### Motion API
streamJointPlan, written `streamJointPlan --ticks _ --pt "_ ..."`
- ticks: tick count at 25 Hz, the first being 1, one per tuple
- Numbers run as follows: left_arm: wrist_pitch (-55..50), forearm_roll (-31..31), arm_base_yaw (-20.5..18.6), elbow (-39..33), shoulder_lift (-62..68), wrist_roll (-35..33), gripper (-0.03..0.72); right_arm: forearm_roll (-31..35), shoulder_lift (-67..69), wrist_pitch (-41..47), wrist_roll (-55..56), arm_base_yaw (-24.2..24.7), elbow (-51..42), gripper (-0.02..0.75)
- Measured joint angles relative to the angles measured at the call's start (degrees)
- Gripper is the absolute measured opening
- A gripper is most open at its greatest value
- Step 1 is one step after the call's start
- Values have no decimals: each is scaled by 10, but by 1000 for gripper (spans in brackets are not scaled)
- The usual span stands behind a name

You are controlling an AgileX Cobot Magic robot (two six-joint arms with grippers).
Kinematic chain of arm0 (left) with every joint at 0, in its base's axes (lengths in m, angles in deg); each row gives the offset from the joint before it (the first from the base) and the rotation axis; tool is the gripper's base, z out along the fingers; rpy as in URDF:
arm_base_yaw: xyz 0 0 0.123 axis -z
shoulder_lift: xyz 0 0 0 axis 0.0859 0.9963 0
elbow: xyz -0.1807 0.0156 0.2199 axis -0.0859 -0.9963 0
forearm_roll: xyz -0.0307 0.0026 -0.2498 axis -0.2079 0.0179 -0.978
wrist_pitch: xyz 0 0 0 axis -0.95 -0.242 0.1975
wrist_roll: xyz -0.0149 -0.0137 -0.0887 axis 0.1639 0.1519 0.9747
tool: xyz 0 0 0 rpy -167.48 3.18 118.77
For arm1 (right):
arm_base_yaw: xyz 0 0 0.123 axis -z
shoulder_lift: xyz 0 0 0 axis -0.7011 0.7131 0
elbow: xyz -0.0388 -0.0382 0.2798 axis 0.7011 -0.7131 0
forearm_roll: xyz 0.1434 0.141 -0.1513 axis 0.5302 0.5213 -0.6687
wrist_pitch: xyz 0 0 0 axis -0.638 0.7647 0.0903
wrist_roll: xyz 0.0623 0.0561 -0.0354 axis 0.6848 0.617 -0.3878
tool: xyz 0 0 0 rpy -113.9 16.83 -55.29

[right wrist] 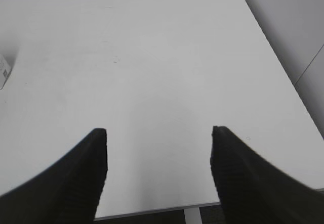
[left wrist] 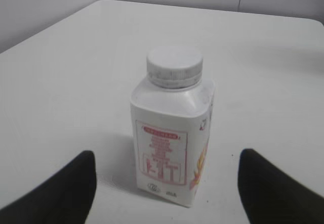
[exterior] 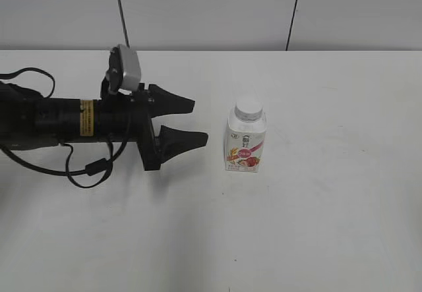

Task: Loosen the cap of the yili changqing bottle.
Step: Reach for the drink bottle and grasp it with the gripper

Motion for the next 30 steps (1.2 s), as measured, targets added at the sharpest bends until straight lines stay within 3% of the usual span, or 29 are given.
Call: streamJointPlan --ticks 10,22,30 --pt "-1 1 56 76 61 15 531 0 0 0 0 0 0 510" --pt "-9 1 72 147 115 36 531 0 0 0 0 0 0 510" --pt "-7 0 82 158 124 40 533 0 0 0 0 0 0 510"
